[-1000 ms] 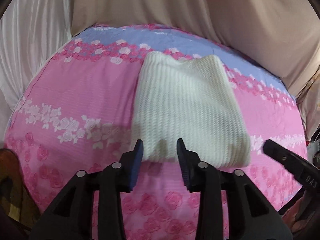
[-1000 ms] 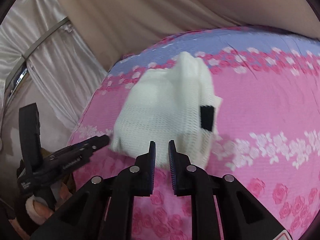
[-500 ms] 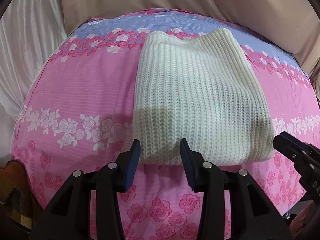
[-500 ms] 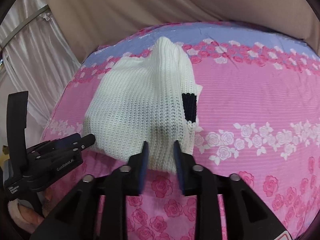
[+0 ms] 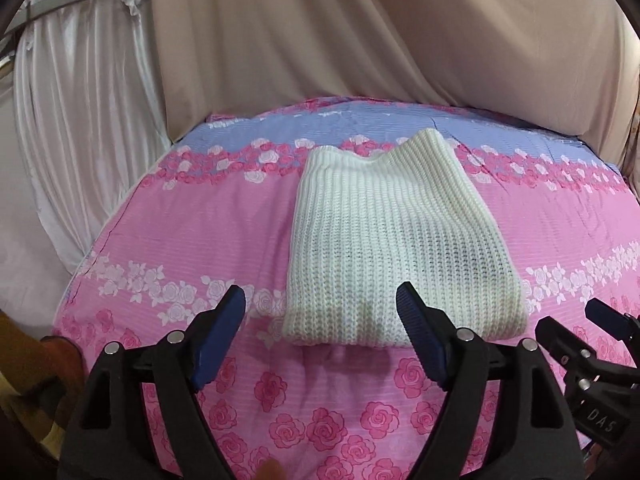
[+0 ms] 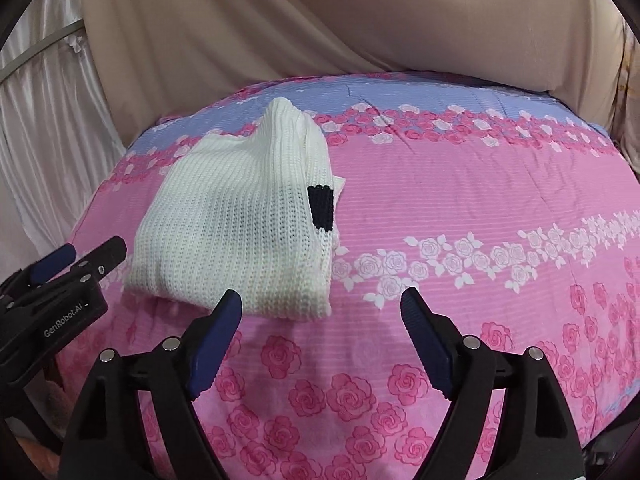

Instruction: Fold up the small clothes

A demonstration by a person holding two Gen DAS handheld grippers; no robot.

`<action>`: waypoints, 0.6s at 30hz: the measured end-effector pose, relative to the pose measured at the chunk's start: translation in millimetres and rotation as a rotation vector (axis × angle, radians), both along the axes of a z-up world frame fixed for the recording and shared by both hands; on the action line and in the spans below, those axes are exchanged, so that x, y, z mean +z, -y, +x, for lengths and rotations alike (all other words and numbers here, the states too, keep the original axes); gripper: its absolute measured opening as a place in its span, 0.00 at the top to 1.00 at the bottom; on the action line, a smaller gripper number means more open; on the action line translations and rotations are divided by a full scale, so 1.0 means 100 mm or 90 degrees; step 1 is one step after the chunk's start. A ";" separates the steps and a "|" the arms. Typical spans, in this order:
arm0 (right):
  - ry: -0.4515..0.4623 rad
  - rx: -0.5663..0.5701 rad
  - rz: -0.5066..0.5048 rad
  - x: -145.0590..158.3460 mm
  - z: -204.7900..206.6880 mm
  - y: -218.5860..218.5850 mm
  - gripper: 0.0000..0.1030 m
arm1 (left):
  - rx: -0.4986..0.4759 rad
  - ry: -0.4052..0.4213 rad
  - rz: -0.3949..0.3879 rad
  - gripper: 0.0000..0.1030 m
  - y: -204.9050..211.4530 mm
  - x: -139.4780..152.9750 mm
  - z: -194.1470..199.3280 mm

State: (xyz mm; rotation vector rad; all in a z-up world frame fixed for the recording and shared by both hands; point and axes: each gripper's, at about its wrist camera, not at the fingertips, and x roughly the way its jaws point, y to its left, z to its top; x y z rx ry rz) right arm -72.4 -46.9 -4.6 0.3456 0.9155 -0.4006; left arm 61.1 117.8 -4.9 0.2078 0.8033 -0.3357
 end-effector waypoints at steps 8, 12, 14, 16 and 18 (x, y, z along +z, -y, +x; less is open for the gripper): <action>0.011 0.005 -0.028 0.05 -0.05 -0.11 0.21 | -0.001 0.014 -0.012 0.19 -0.01 0.02 -0.17; 0.015 0.013 -0.044 0.10 -0.05 -0.18 0.21 | 0.009 0.021 0.009 0.17 0.02 0.02 -0.26; 0.018 0.015 -0.048 0.12 -0.05 -0.20 0.21 | 0.015 0.019 0.011 0.17 0.01 0.02 -0.27; 0.019 0.013 -0.045 0.13 -0.07 -0.21 0.21 | 0.022 0.014 0.014 0.17 0.00 0.02 -0.28; 0.019 0.010 -0.041 0.13 -0.09 -0.20 0.21 | 0.024 0.016 0.018 0.17 0.00 0.03 -0.30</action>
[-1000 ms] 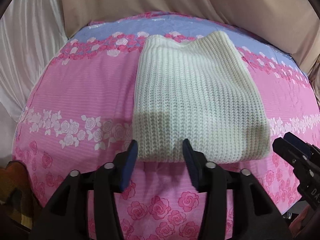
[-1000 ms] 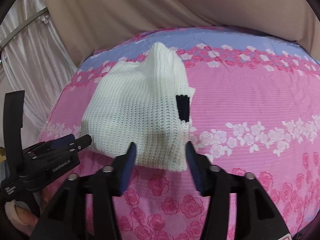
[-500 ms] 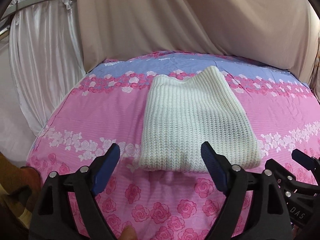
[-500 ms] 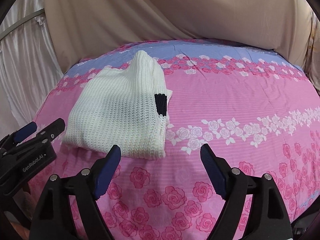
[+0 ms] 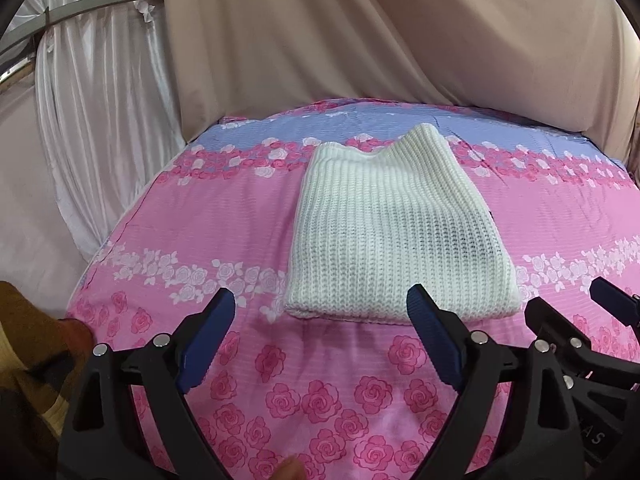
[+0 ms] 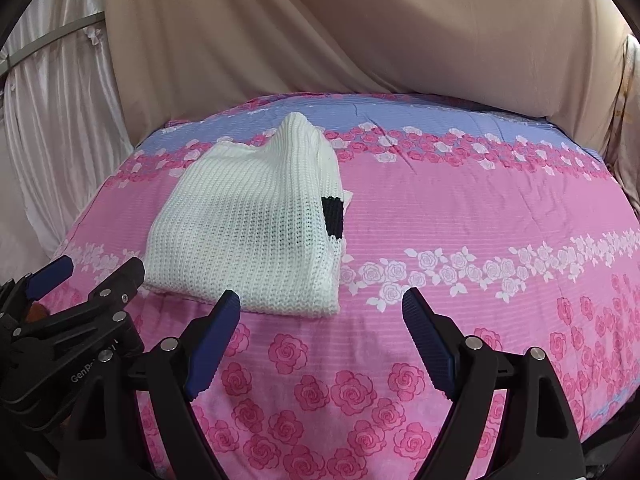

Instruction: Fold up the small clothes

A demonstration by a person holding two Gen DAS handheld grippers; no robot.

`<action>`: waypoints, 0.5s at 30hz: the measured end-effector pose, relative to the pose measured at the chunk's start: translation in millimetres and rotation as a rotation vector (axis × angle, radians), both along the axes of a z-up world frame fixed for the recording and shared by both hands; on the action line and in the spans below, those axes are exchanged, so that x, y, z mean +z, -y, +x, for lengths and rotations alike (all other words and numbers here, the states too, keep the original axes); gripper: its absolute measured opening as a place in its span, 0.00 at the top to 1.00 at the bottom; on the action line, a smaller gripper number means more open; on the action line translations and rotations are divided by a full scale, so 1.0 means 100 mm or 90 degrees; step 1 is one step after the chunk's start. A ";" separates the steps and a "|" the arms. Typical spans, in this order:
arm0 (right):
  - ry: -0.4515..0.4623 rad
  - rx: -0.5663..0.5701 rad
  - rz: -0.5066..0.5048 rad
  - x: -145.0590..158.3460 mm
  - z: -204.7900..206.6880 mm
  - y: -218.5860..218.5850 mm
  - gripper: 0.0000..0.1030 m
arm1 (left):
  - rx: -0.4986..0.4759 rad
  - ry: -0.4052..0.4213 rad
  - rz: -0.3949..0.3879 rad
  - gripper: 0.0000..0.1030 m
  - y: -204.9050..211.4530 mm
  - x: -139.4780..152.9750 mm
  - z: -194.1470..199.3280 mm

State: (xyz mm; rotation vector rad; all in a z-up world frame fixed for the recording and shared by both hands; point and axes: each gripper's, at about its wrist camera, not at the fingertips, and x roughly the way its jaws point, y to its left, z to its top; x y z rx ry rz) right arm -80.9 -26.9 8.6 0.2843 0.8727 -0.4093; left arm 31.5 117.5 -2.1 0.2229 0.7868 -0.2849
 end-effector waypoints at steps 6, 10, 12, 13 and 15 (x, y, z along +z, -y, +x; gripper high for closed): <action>0.007 -0.012 0.009 0.02 -0.06 0.03 0.21 | 0.002 -0.015 -0.019 0.17 -0.01 0.02 -0.01; 0.011 -0.017 0.006 0.05 -0.10 0.03 0.21 | -0.008 -0.014 -0.026 0.17 0.00 0.05 -0.03; 0.013 -0.020 0.005 0.06 -0.11 0.04 0.21 | -0.014 -0.012 -0.027 0.17 0.01 0.06 -0.03; 0.012 -0.020 0.005 0.06 -0.11 0.04 0.21 | -0.013 -0.011 -0.026 0.16 0.01 0.06 -0.04; 0.014 -0.020 0.005 0.07 -0.11 0.04 0.21 | -0.011 -0.006 -0.024 0.16 0.01 0.07 -0.05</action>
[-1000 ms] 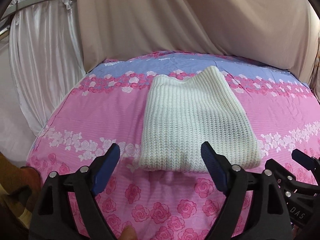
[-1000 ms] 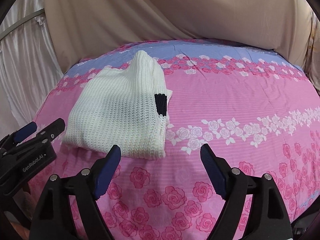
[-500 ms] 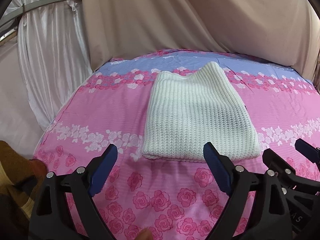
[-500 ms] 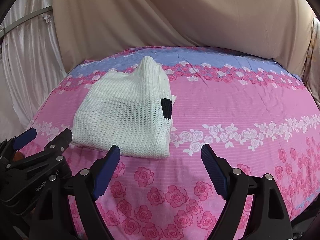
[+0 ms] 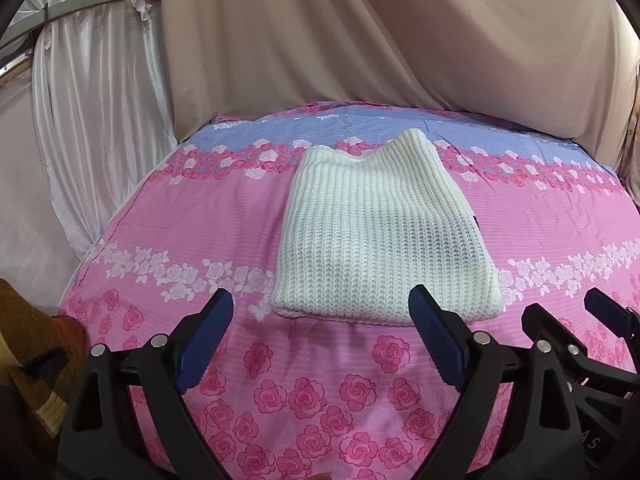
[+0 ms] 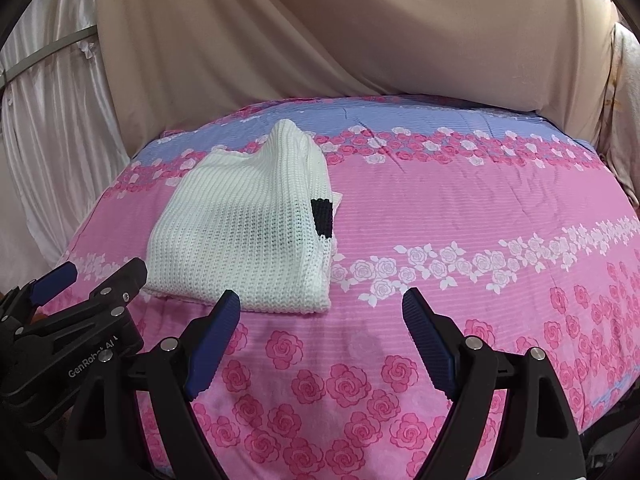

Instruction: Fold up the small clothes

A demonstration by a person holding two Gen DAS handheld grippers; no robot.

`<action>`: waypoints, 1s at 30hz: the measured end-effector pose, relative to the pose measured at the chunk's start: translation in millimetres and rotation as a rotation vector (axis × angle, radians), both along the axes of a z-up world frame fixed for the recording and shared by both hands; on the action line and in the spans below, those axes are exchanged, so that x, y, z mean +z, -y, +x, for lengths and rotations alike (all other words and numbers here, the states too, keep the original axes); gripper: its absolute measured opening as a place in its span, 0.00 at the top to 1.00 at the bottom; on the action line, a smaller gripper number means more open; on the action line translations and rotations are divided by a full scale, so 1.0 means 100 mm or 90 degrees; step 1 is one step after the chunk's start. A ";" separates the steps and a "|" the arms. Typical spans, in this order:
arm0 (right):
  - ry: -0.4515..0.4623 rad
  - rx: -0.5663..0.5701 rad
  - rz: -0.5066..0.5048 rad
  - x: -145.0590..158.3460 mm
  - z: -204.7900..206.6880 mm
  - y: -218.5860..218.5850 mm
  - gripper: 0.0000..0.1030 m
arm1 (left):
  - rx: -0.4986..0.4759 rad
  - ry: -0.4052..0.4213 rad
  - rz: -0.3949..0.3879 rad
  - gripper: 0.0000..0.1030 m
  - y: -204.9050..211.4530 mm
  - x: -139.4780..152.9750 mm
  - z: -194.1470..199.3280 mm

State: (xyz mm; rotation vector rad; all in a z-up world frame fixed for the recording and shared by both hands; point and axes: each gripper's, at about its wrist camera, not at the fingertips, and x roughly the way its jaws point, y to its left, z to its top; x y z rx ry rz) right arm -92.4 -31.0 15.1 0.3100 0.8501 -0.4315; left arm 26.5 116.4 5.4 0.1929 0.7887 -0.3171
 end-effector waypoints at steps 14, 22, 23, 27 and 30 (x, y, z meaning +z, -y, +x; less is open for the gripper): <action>0.009 0.000 -0.005 0.04 -0.03 -0.05 0.21 | 0.028 0.036 0.031 0.08 0.00 0.09 -0.04; 0.009 0.000 -0.005 0.04 -0.04 -0.07 0.21 | 0.033 0.021 0.033 0.05 -0.01 0.08 -0.03; 0.008 0.001 -0.006 0.04 -0.04 -0.07 0.21 | 0.034 0.021 0.034 0.05 -0.01 0.08 -0.03; 0.005 0.006 -0.005 0.03 -0.03 -0.09 0.21 | 0.040 0.014 0.039 0.05 -0.01 0.05 -0.02; 0.003 0.010 -0.004 0.02 -0.02 -0.10 0.21 | 0.041 -0.001 0.038 0.05 -0.02 0.02 0.01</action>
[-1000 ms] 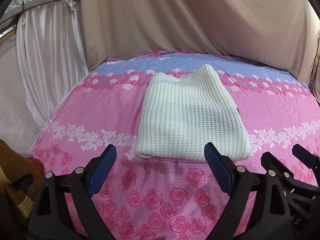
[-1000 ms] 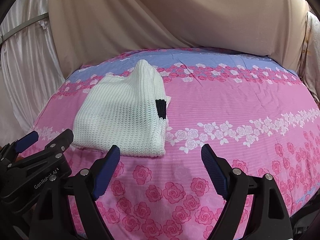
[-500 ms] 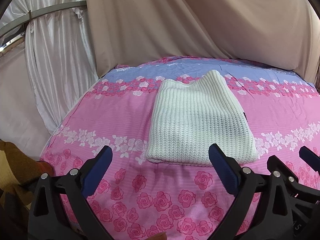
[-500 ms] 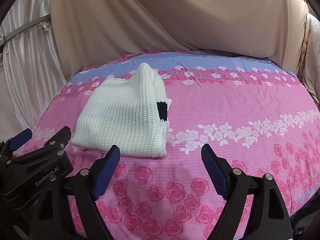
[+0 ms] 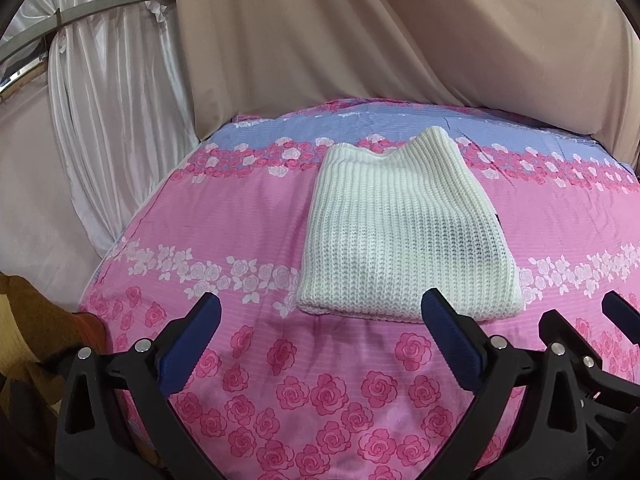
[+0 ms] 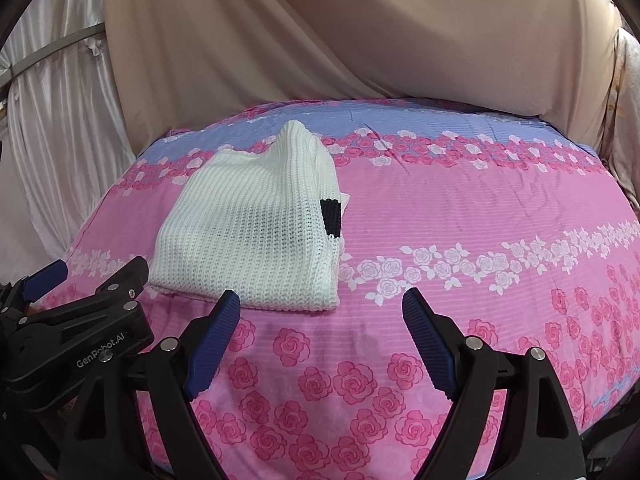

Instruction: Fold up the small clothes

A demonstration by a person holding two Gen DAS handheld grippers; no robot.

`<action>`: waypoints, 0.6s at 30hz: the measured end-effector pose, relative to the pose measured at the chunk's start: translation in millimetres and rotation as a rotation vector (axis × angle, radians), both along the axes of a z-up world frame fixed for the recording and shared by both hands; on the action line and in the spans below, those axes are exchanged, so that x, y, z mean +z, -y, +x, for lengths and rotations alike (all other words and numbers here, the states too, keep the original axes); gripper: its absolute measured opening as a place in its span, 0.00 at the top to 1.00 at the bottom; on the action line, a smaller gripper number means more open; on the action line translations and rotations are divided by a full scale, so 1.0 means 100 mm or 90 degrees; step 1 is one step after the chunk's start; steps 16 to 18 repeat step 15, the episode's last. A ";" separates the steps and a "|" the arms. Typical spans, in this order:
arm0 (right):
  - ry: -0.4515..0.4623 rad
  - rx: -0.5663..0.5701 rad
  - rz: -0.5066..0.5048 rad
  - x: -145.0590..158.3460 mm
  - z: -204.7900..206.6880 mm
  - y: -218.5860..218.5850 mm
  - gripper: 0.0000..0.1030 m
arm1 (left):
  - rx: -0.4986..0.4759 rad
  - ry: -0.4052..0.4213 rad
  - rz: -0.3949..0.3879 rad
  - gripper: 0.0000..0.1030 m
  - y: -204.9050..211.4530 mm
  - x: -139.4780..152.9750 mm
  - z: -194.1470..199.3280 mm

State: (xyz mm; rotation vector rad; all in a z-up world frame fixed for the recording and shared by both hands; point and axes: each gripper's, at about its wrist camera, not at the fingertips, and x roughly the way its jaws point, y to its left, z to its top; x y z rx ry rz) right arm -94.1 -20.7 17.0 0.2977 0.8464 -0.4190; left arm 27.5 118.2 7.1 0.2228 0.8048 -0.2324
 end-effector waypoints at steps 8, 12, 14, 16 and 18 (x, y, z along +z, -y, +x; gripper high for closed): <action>-0.005 -0.002 0.003 -0.02 0.02 -0.01 0.21 | 0.001 -0.016 -0.003 0.05 -0.01 -0.05 0.02; -0.010 -0.007 0.006 -0.05 0.02 -0.01 0.21 | 0.000 -0.023 -0.002 0.05 0.00 -0.07 0.03; -0.012 -0.009 0.009 -0.06 0.02 0.00 0.21 | -0.002 -0.029 -0.002 0.05 0.01 -0.09 0.03; -0.014 -0.009 0.009 -0.07 0.02 -0.01 0.21 | -0.003 -0.032 -0.002 0.05 0.01 -0.10 0.04; -0.014 -0.009 0.009 -0.07 0.02 -0.01 0.21 | -0.003 -0.032 -0.002 0.05 0.01 -0.10 0.04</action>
